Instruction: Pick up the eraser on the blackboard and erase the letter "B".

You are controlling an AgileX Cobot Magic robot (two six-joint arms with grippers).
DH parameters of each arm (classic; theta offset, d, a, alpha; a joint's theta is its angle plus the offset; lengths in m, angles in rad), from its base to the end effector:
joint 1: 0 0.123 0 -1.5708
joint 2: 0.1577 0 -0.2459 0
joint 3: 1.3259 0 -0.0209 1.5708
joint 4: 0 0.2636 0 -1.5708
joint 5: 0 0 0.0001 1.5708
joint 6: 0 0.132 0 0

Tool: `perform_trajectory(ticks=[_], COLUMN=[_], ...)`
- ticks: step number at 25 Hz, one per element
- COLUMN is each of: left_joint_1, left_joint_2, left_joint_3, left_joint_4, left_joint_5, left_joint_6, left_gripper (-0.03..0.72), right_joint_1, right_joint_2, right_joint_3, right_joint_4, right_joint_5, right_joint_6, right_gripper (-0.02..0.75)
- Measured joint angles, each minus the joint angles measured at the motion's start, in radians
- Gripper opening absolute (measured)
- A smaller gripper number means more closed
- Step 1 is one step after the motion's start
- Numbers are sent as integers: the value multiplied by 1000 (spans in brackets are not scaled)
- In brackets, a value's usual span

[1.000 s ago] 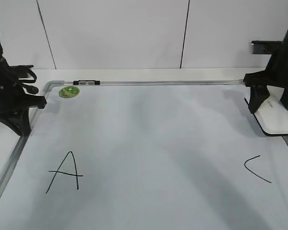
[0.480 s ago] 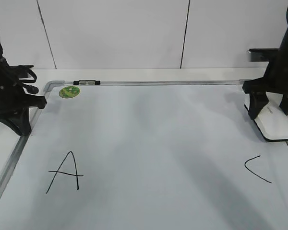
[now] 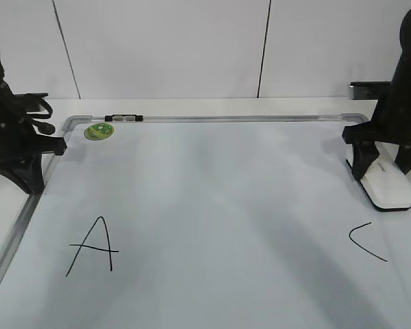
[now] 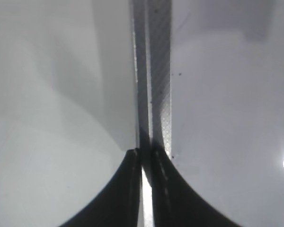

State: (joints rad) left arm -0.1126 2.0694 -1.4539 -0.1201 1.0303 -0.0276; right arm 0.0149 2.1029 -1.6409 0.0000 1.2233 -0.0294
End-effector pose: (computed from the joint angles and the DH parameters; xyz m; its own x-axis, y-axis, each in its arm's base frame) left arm 0.3862 -0.0573 0.0717 -0.9997 0.0235 -0.0061 0.0240 0.9943 -0.1037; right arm 0.4057 0.0060 0.1037 -0.9986 -0.0443 0.0273 -0.0443 0.9990 0.0008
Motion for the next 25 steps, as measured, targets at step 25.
perform_trajectory(ticks=[25], left_joint_1=[0], left_joint_2=[0], left_joint_3=[0], left_joint_4=[0], left_joint_5=[0], left_joint_6=[2], left_gripper=[32], right_joint_1=[0], right_joint_2=[0], right_joint_3=[0], right_joint_4=[0], right_joint_5=[-2], right_joint_6=[2], right_gripper=[537])
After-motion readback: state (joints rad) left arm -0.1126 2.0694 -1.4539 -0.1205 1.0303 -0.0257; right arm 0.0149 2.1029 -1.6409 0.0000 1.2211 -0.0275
